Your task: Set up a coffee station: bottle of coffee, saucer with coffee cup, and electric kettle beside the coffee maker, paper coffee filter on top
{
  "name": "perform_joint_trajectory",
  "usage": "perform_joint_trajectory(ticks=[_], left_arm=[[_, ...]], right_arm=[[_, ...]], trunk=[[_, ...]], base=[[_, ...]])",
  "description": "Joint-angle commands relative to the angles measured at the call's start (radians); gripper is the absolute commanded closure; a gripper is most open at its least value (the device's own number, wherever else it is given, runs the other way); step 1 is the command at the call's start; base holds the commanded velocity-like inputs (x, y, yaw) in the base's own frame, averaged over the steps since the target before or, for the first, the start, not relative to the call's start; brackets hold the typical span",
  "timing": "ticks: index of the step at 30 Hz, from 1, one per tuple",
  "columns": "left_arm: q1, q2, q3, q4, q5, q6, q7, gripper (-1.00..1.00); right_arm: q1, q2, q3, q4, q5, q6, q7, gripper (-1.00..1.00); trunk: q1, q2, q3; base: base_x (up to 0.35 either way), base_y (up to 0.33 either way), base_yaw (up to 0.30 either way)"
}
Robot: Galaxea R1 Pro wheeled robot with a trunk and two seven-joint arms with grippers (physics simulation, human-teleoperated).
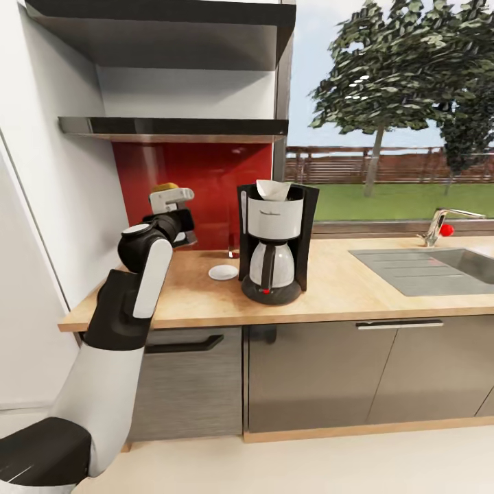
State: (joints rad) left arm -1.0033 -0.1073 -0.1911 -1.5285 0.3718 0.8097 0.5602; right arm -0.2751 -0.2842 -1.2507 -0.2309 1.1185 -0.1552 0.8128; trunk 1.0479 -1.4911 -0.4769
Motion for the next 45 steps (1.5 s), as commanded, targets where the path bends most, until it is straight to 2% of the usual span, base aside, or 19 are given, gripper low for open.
perform_joint_trajectory(ticks=[1,13,17,20,21,22,23,24,27,31,33,37,41,42,45], left_arm=[[-0.007,0.0,-0.001,-0.001,0.01,0.008,0.008,1.0],[-0.011,0.0,0.001,-0.001,0.01,0.046,0.009,1.0],[0.012,-0.004,-0.022,0.022,0.017,0.023,-0.006,1.0],[0.029,0.004,-0.039,0.04,0.018,0.002,-0.018,1.0],[0.115,0.021,-0.171,0.12,0.019,-0.171,-0.158,1.0],[0.129,0.031,-0.2,0.122,0.019,-0.215,-0.162,1.0],[0.149,0.053,-0.248,0.124,0.019,-0.287,-0.167,1.0],[0.159,0.07,-0.277,0.125,0.02,-0.33,-0.168,1.0],[0.192,0.11,-0.322,0.125,0.022,-0.401,-0.17,1.0],[0.261,0.133,-0.338,0.125,0.022,-0.494,-0.171,1.0],[0.274,0.139,-0.34,0.126,0.022,-0.524,-0.172,1.0],[0.3,0.168,-0.345,0.128,0.022,-0.583,-0.177,1.0],[0.321,0.172,-0.345,0.131,0.022,-0.602,-0.177,1.0],[0.333,0.172,-0.344,0.133,0.022,-0.635,-0.182,1.0],[0.341,0.173,-0.346,0.151,0.021,-0.68,-0.19,1.0]], right_arm=[[-0.001,0.0,-0.008,-0.001,0.011,-0.006,0.003,-1.0],[-0.001,0.0,-0.008,-0.001,0.011,-0.006,0.003,-1.0],[0.001,-0.001,-0.008,-0.001,0.011,-0.008,0.003,-1.0],[0.001,-0.001,-0.009,-0.001,0.01,-0.009,0.003,-1.0],[0.001,-0.001,-0.009,-0.001,0.01,-0.009,0.003,-1.0],[0.001,-0.001,-0.009,-0.001,0.01,-0.009,0.003,-1.0],[0.002,-0.001,-0.009,-0.001,0.01,-0.009,0.003,-1.0],[0.002,-0.001,-0.009,-0.001,0.01,-0.009,0.003,-1.0],[0.001,-0.001,-0.009,-0.001,0.01,-0.009,0.003,-1.0],[0.001,-0.001,-0.009,-0.001,0.01,-0.009,0.003,-1.0],[0.002,-0.001,-0.009,-0.001,0.011,-0.009,0.003,-1.0],[0.002,-0.001,-0.009,-0.001,0.011,-0.009,0.003,-1.0],[0.001,-0.001,-0.009,-0.001,0.011,-0.009,0.003,-1.0],[0.002,-0.001,-0.009,-0.001,0.011,-0.009,0.003,-1.0],[0.002,-0.001,-0.009,-0.001,0.011,-0.01,0.002,-1.0]], trunk=[[0.0,-0.001,-0.001],[0.0,-0.001,-0.001],[0.0,-0.001,-0.001],[0.0,-0.001,-0.001],[0.0,-0.001,-0.001],[0.0,-0.001,-0.001],[0.0,-0.001,-0.001],[0.0,-0.001,-0.001],[0.0,-0.001,-0.001],[0.0,-0.001,-0.001],[0.0,-0.001,-0.001],[0.0,-0.001,-0.001],[0.0,-0.001,-0.001],[0.0,-0.001,-0.001],[0.0,-0.001,-0.001]], base=[[0.0,0.0,0.0],[0.0,0.0,0.0],[0.0,0.0,0.0],[0.0,0.0,0.0],[0.0,0.0,0.0],[0.0,0.0,0.0],[0.0,0.0,0.0],[0.0,0.0,0.0],[0.0,0.0,0.0],[0.0,0.0,0.0],[0.0,0.0,0.0],[0.0,0.0,0.0],[0.0,0.0,0.0],[0.0,0.0,0.0],[0.0,0.0,0.0]])
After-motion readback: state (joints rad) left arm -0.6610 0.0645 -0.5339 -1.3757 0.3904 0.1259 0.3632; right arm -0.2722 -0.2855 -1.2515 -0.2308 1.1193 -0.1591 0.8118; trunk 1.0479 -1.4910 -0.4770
